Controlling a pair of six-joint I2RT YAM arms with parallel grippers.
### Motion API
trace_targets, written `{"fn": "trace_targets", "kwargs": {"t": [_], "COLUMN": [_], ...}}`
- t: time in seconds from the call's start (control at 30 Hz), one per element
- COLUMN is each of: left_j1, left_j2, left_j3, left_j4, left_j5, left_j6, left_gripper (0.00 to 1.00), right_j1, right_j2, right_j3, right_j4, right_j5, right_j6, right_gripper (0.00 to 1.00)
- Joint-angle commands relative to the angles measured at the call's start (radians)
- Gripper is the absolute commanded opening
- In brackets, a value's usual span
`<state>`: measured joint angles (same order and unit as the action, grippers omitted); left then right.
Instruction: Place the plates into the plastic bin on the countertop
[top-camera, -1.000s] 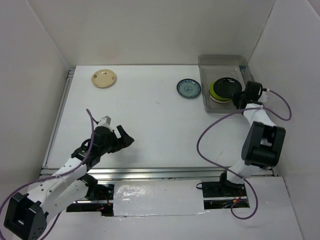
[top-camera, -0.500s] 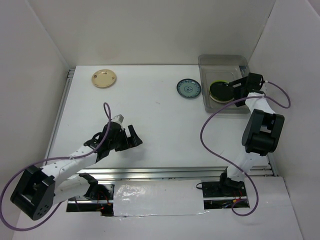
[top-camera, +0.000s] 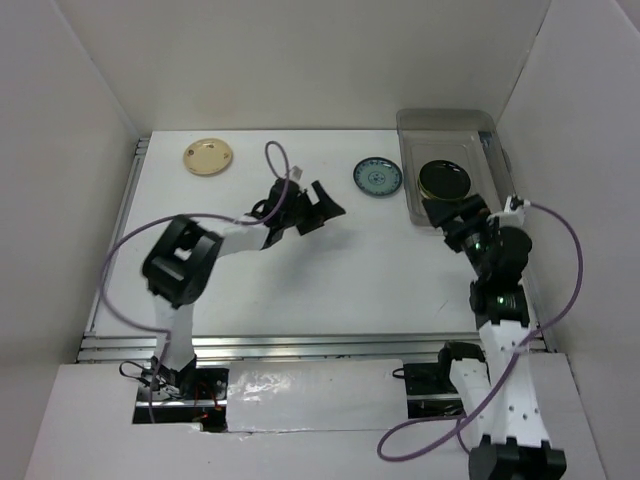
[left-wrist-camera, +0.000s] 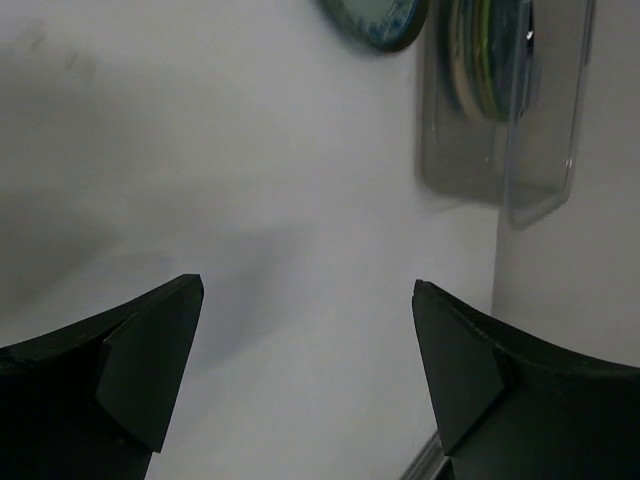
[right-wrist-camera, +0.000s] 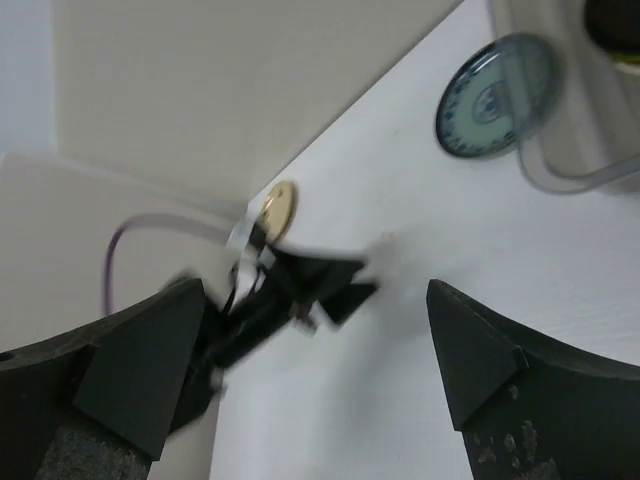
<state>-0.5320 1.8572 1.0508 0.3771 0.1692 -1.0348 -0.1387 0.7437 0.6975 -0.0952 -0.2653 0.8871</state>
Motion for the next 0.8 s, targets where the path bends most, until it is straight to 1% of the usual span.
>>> {"fn": "trace_targets", "kwargs": {"t": [0.0,0.03,0.07,0.1,0.13,0.17,0.2,0.23,0.27,0.3,0.33,0.37,0.4,0.43,0.47,0.53,0.57,0.6,0.63,0.7,0.77], "left_j1": [-0.008,-0.01,-0.011,-0.013,-0.016,-0.02,-0.028,-0.036,-0.04,-0.054,-0.062,-0.068,-0.077,-0.079,-0.076,-0.08,-0.082,-0.077,-0.077,-0.074,-0.071], "left_j2": [0.297,0.36,0.411,0.507,0.552,0.591,0.667,0.703,0.767,0.798,0.83,0.856,0.91,0.928,0.939,0.915,0.895,0.895,0.907,0.91,0.886], "left_j3": [0.35,0.421,0.48,0.585,0.635,0.678,0.766,0.816,0.862,0.973,1.027,1.075,1.165,1.201,1.219,1.177,1.146,1.147,1.161,1.183,1.136], "left_j4": [0.105,0.071,0.066,0.063,0.06,0.036,0.031,0.01,-0.054,-0.099,-0.147,-0.186,-0.273,-0.311,-0.345,-0.343,-0.343,-0.343,-0.36,-0.366,-0.322], "left_j5": [0.038,0.018,0.006,-0.026,-0.048,-0.071,-0.118,-0.147,-0.161,-0.237,-0.266,-0.293,-0.316,-0.351,-0.365,-0.424,-0.437,-0.441,-0.444,-0.442,-0.45], "left_j6": [-0.057,-0.065,-0.088,-0.099,-0.109,-0.135,-0.143,-0.151,-0.156,-0.157,-0.16,-0.169,-0.177,-0.189,-0.224,-0.244,-0.263,-0.263,-0.271,-0.263,-0.255], "left_gripper": [0.99,0.99,0.99,0.99,0.99,0.99,0.99,0.99,0.99,0.99,0.99,0.96,0.94,0.9,0.77,0.61,0.45,0.4,0.28,0.18,0.01], "right_j1": [0.011,0.01,0.011,0.016,0.016,0.019,0.024,0.024,0.024,0.025,0.024,0.024,0.024,0.037,0.048,0.071,0.086,0.091,0.097,0.103,0.106], "right_j2": [-0.137,-0.221,-0.256,-0.283,-0.337,-0.368,-0.412,-0.434,-0.461,-0.51,-0.53,-0.553,-0.585,-0.593,-0.592,-0.59,-0.589,-0.584,-0.581,-0.575,-0.581], "right_j3": [-0.197,-0.214,-0.225,-0.234,-0.231,-0.228,-0.231,-0.228,-0.228,-0.224,-0.217,-0.21,-0.191,-0.179,-0.146,-0.128,-0.116,-0.107,-0.099,-0.086,-0.078], "right_j4": [0.091,0.069,0.007,-0.024,-0.11,-0.142,-0.167,-0.22,-0.245,-0.268,-0.322,-0.349,-0.371,-0.415,-0.44,-0.462,-0.462,-0.469,-0.472,-0.474,-0.482], "right_j5": [-0.237,-0.274,-0.291,-0.314,-0.327,-0.33,-0.342,-0.354,-0.357,-0.365,-0.365,-0.35,-0.347,-0.339,-0.309,-0.29,-0.284,-0.278,-0.281,-0.287,-0.287], "right_j6": [0.003,0.004,0.004,-0.003,-0.01,-0.011,-0.01,-0.005,0.004,0.009,0.012,0.012,0.01,0.001,-0.019,-0.033,-0.037,-0.04,-0.042,-0.048,-0.051], "right_gripper": [1.0,1.0,1.0,1.0,1.0,1.0,1.0,1.0,1.0,1.0,1.0,1.0,1.0,1.0,1.0,1.0,1.0,1.0,1.0,1.0,1.0]}}
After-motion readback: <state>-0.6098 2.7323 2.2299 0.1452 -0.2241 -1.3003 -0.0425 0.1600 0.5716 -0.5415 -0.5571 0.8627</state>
